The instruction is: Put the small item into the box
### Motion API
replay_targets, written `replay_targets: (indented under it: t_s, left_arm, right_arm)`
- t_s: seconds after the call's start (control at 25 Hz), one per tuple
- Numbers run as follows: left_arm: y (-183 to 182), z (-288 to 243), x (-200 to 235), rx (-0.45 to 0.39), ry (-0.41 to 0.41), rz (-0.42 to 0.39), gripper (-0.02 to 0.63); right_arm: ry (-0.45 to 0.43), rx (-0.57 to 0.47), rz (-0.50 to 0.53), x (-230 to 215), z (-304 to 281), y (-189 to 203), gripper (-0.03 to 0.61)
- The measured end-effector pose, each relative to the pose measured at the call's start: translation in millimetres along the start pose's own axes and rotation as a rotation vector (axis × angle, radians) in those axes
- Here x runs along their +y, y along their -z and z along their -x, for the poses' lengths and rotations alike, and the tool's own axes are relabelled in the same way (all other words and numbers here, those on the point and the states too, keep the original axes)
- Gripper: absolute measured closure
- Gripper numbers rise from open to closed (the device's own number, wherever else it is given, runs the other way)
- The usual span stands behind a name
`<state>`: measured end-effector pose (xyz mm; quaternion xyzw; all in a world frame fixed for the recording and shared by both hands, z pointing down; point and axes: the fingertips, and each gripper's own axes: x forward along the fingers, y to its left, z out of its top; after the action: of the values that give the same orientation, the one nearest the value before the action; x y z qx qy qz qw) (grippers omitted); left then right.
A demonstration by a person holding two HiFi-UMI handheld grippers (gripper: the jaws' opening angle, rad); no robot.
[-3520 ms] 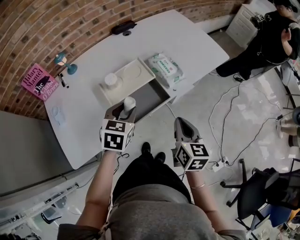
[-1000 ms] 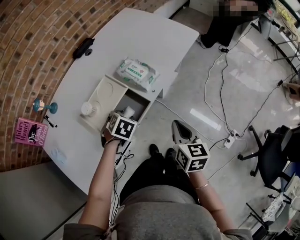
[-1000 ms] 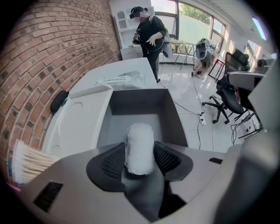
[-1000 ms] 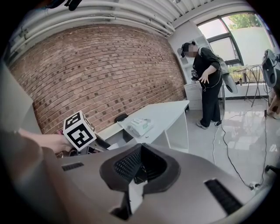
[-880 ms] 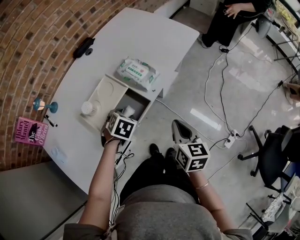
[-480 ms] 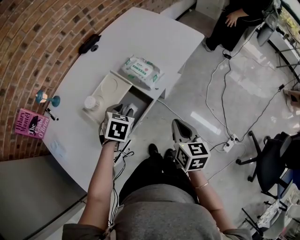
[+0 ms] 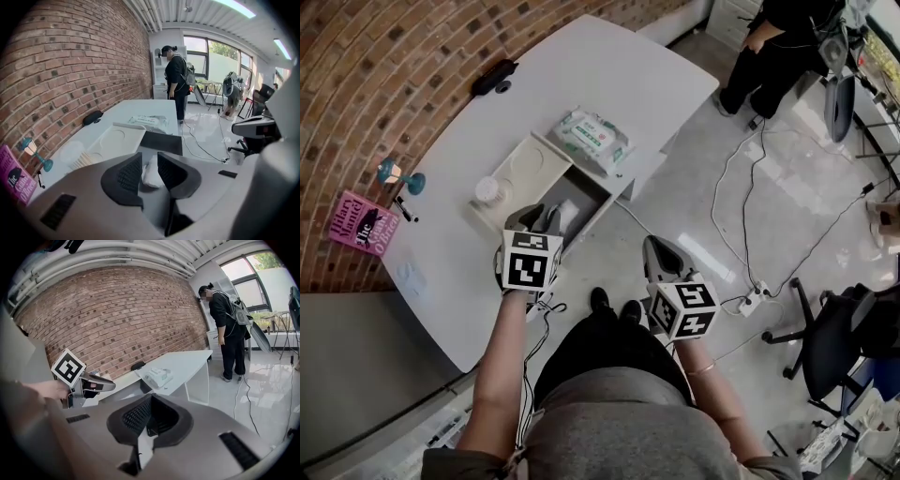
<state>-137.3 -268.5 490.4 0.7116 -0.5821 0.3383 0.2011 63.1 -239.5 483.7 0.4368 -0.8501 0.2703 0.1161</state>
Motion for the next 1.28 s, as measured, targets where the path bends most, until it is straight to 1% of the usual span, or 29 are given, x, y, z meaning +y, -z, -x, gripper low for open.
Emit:
replay_targets:
  t_s: [0.32, 0.64, 1.04, 1.28]
  left_arm:
    - [3, 21, -1, -0.067, -0.039, 0.121, 0.525]
    - [5, 45, -7, -0.147, -0.049, 0.186, 0.549]
    - [18, 79, -7, -0.235, -0.103, 0.237, 0.575]
    - [26, 97, -8, -0.292, -0.117, 0.297, 0.583]
  right_arm:
    - [-0.032, -0.005, 0.032, 1, 3, -5, 0.572]
    - [-0.069, 0.002, 0.055, 9, 4, -6, 0.572]
    - [-0.123, 0.005, 0.105, 27, 10, -8, 0.571]
    - [-0.156, 0.012, 0.133, 37, 10, -10, 0.572]
